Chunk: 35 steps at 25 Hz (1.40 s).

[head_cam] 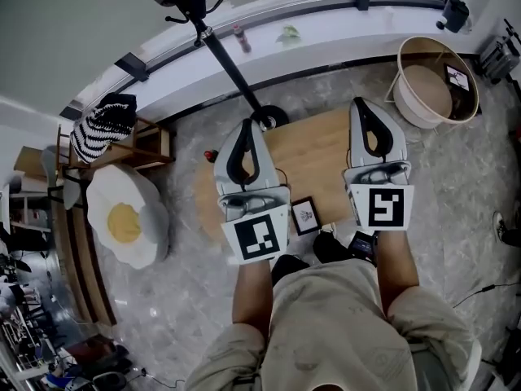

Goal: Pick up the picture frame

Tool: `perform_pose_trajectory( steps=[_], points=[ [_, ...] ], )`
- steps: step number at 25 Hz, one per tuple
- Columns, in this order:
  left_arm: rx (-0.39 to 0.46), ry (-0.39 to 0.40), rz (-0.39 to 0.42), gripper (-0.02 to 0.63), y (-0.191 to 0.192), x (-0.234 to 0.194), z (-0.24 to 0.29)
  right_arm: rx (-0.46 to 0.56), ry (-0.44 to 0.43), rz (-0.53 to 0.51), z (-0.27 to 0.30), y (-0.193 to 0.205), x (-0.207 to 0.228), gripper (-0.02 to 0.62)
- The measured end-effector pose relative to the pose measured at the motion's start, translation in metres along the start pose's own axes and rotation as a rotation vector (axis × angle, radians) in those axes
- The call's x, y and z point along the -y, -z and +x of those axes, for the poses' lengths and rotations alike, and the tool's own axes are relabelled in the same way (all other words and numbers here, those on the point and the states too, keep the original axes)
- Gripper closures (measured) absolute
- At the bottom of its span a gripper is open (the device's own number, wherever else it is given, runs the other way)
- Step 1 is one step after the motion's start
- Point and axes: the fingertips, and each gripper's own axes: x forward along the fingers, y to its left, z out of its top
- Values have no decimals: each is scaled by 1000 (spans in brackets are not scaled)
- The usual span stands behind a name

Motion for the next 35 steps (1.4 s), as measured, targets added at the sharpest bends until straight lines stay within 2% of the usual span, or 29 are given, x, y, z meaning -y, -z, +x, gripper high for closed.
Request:
perform_pose_trajectory(
  steps=[11, 14, 17, 24, 35],
  points=[
    [-101, -19, -17, 601, 60, 1, 13, -64, -47, 70, 18, 57, -10, 594],
    [-144, -25, -26, 601, 85, -8, 12, -117, -58, 66, 23, 79, -19, 594],
    [-201, -36, -49, 601, 114, -19, 6, -128, -74, 106, 25, 100, -30, 594],
    [-303, -34, -78, 601, 178, -27, -13, -242, -108, 126, 21, 164, -62, 594],
    [-524, -17, -147, 601, 287, -21, -61, -443, -159, 206, -4, 267, -107, 594]
  ],
)
